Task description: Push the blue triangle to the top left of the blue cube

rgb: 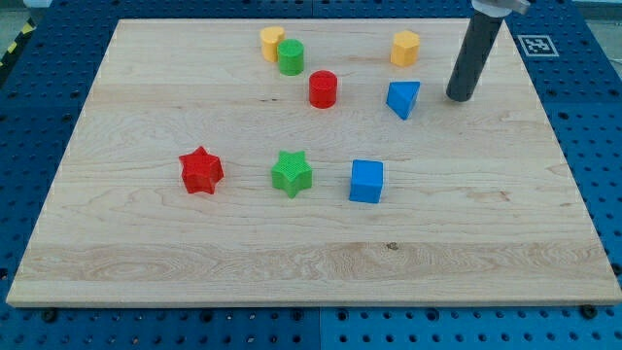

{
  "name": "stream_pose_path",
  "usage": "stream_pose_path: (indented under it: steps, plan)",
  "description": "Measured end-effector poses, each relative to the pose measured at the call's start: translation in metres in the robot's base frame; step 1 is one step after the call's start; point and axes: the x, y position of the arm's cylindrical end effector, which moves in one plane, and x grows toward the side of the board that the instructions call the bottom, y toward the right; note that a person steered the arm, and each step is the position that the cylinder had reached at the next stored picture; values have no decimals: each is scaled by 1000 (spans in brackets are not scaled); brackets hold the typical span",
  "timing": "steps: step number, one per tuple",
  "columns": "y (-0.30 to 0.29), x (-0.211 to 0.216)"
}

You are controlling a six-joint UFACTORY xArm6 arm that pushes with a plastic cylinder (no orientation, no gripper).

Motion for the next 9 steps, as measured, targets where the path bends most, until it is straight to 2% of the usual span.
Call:
stream_pose_path:
  steps: [6, 9]
  plan:
    - [-68, 12]
    - [-94, -2]
